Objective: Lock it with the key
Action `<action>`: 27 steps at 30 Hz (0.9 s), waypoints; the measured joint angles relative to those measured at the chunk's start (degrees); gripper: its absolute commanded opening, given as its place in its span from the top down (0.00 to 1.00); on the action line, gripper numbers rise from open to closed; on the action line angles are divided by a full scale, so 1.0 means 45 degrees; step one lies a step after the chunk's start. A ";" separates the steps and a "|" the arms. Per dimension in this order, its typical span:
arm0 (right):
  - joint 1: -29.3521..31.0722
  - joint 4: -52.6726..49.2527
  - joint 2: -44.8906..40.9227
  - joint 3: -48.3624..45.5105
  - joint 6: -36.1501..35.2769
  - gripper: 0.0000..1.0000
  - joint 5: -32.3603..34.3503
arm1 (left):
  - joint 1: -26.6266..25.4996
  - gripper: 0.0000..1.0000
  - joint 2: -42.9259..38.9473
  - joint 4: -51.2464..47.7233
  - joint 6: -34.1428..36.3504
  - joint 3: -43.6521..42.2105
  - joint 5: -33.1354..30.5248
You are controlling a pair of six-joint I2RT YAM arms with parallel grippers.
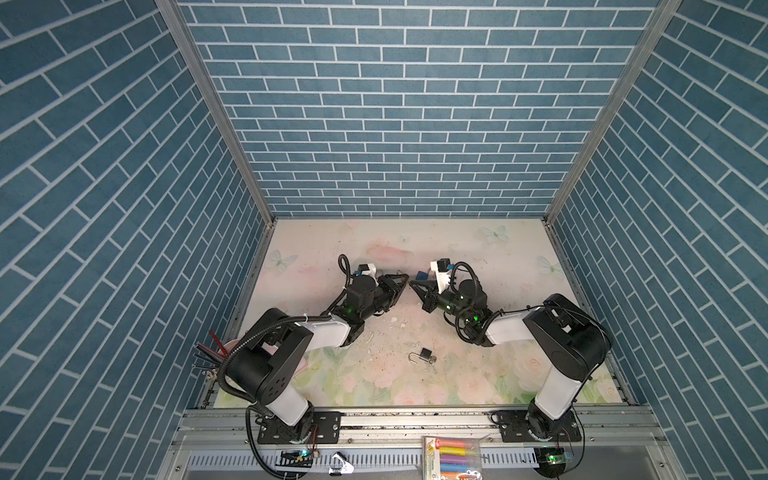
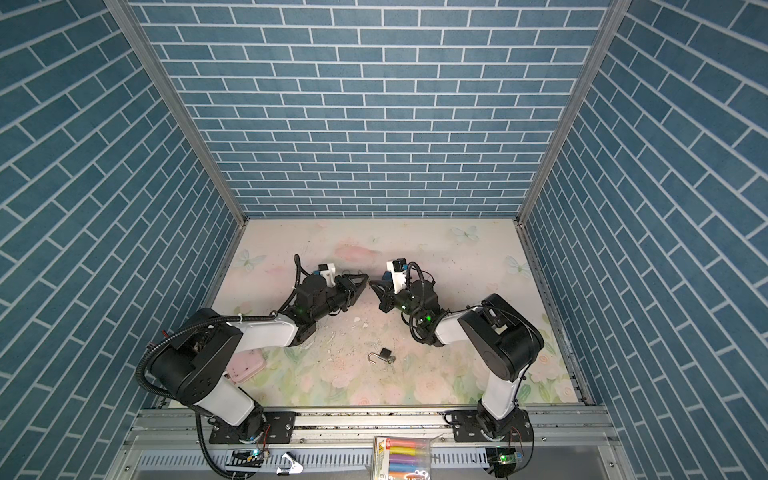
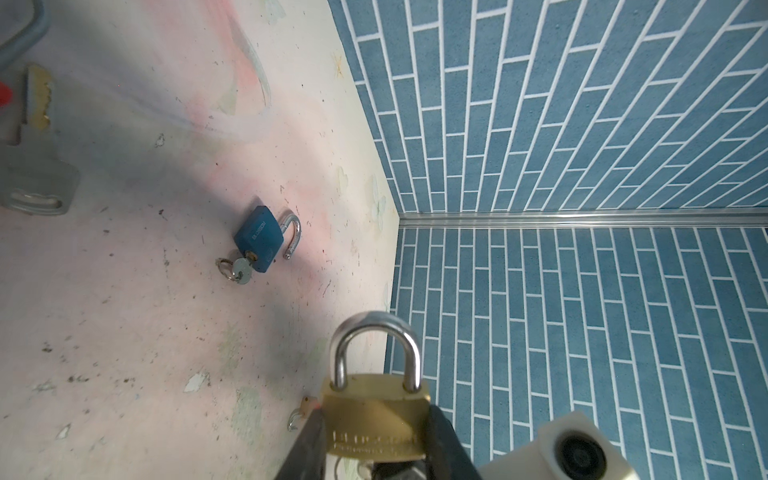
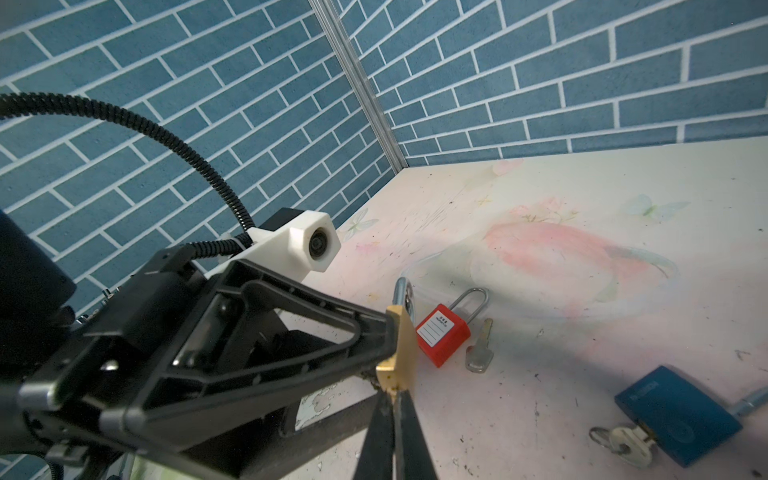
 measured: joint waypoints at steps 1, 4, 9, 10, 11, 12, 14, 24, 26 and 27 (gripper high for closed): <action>0.0024 0.0010 -0.0044 -0.0117 0.0000 1.00 0.0005 | 0.0102 1.00 0.0000 -0.0073 0.0078 0.0000 0.0311; 0.0180 -0.0029 -0.0403 -0.0631 0.0000 1.00 0.0160 | 0.0442 1.00 -0.0058 -0.0384 0.0355 0.0000 0.1452; 0.0860 -0.0918 -0.2137 -0.2069 -0.0267 1.00 0.0073 | 0.2132 1.00 -0.0860 -0.1428 0.1277 0.0345 0.0690; 0.0991 -0.1190 -0.2404 -0.2327 -0.0321 1.00 -0.0024 | 0.2739 1.00 -0.1015 -0.1506 0.1447 0.0544 0.0063; 0.1098 -0.1447 -0.2555 -0.2453 -0.0364 1.00 -0.0121 | 0.3240 1.00 -0.1175 -0.1515 0.1583 0.0704 -0.0495; 0.1146 -0.1715 -0.2628 -0.2482 -0.0393 1.00 -0.0199 | 0.3560 1.00 -0.1350 -0.1491 0.1705 0.0821 -0.0942; 0.1132 -0.2045 -0.2628 -0.2399 -0.0495 1.00 -0.0282 | 0.3653 1.00 -0.1545 -0.1360 0.1802 0.0908 -0.1307; 0.1035 -0.2589 -0.2526 -0.0855 -0.0656 0.78 -0.0457 | 0.2822 1.00 -0.1549 -0.3492 0.3157 0.1209 -0.1044; 0.0976 -0.2730 -0.2555 -0.0554 -0.0617 0.73 -0.0427 | 0.2531 1.00 -0.1549 -0.4619 0.3813 0.1651 -0.0908; 0.0908 -0.2837 -0.2599 -0.0393 -0.0568 0.72 -0.0432 | 0.2346 1.00 -0.1549 -0.5289 0.4250 0.1982 -0.0845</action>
